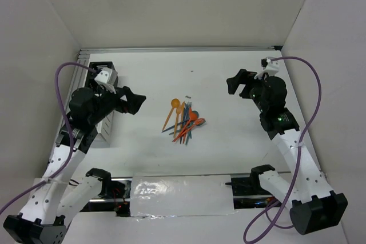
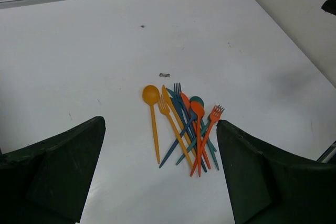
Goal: Sort the eating utensils into containers
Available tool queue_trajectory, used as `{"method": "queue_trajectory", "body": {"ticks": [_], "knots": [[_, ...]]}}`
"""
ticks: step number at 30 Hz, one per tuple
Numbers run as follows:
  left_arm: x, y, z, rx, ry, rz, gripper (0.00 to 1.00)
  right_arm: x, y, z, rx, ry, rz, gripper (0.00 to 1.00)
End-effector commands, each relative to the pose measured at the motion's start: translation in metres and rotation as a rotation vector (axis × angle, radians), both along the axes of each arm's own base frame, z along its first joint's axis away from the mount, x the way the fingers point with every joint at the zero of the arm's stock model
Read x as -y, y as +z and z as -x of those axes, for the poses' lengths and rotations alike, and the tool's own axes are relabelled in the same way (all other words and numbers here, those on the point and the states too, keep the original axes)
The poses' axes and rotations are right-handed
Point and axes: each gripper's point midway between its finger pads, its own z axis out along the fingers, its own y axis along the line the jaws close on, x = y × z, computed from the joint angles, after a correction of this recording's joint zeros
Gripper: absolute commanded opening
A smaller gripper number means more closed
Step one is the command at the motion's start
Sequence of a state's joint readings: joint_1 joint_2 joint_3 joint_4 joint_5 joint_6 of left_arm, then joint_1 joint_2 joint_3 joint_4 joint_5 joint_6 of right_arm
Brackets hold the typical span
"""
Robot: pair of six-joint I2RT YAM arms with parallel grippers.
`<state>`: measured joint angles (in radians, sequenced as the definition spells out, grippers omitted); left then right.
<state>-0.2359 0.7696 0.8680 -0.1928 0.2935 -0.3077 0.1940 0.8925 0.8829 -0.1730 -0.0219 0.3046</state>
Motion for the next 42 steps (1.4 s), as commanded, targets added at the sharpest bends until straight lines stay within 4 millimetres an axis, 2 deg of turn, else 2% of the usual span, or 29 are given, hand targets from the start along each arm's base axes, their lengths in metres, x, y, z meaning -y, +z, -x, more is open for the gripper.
{"method": "queue_trajectory", "body": {"ticks": [1,2,6,7,8,10,11,12,14,15,16,17,20,21,23,24,27,33,35,36,42], "knots": [[0.007,0.015,-0.003,0.064,-0.047,-0.014,1.0,-0.007,0.005,0.0,-0.01,0.033,0.01,1.0],[0.007,0.017,-0.004,0.058,-0.036,-0.004,1.0,-0.007,0.007,0.001,-0.006,0.034,0.006,1.0],[0.015,0.005,-0.013,0.03,-0.077,-0.011,1.0,-0.009,-0.01,0.005,-0.027,0.041,-0.001,1.0],[0.022,0.008,-0.015,0.062,-0.13,-0.04,1.0,-0.009,-0.016,0.005,-0.035,0.042,-0.001,1.0],[0.037,0.008,-0.008,0.064,-0.241,-0.028,1.0,-0.009,-0.016,0.005,-0.035,0.041,-0.002,1.0],[0.056,0.009,-0.021,-0.001,-0.315,-0.023,1.0,-0.008,-0.025,0.002,-0.055,0.028,-0.005,1.0],[0.063,0.03,-0.032,0.021,-0.319,-0.026,0.99,-0.007,-0.025,0.002,-0.054,0.026,-0.007,1.0],[0.077,0.008,-0.05,-0.06,-0.339,-0.055,0.99,-0.009,-0.031,-0.001,-0.073,0.027,-0.005,1.0],[0.091,-0.018,-0.065,-0.144,-0.337,-0.148,0.99,-0.008,-0.039,-0.002,-0.097,0.016,-0.012,1.0],[0.103,-0.033,-0.081,-0.194,-0.346,-0.187,0.98,-0.008,-0.042,-0.004,-0.106,0.01,-0.008,1.0],[0.114,-0.05,-0.081,-0.222,-0.372,-0.241,0.98,-0.006,-0.048,-0.004,-0.119,0.001,-0.004,1.0],[0.109,-0.082,-0.094,-0.309,-0.33,-0.3,0.96,-0.006,-0.053,-0.004,-0.123,0.001,-0.002,1.0],[0.118,-0.119,-0.101,-0.394,-0.286,-0.376,0.96,-0.008,-0.057,-0.006,-0.115,0.001,-0.009,1.0],[0.12,-0.138,-0.107,-0.445,-0.283,-0.386,0.93,-0.008,-0.061,-0.005,-0.119,0.001,-0.012,1.0],[0.126,-0.159,-0.105,-0.491,-0.27,-0.416,0.88,-0.008,-0.058,-0.007,-0.11,-0.001,-0.023,1.0],[0.127,-0.176,-0.105,-0.526,-0.263,-0.437,0.88,-0.008,-0.062,-0.008,-0.12,-0.002,-0.018,1.0],[0.119,-0.206,-0.101,-0.591,-0.22,-0.495,0.85,-0.009,-0.069,-0.008,-0.142,0.003,-0.008,1.0],[0.109,-0.227,-0.104,-0.583,-0.167,-0.544,0.81,-0.009,-0.079,-0.008,-0.154,-0.001,-0.013,1.0],[0.107,-0.233,-0.102,-0.598,-0.166,-0.549,0.75,-0.01,-0.081,-0.008,-0.162,-0.002,-0.02,1.0],[0.107,-0.243,-0.1,-0.623,-0.171,-0.559,0.73,-0.01,-0.082,-0.008,-0.165,-0.002,-0.019,1.0],[0.112,-0.267,-0.091,-0.654,-0.177,-0.591,0.71,-0.005,-0.084,-0.009,-0.168,-0.028,-0.002,1.0]]}}
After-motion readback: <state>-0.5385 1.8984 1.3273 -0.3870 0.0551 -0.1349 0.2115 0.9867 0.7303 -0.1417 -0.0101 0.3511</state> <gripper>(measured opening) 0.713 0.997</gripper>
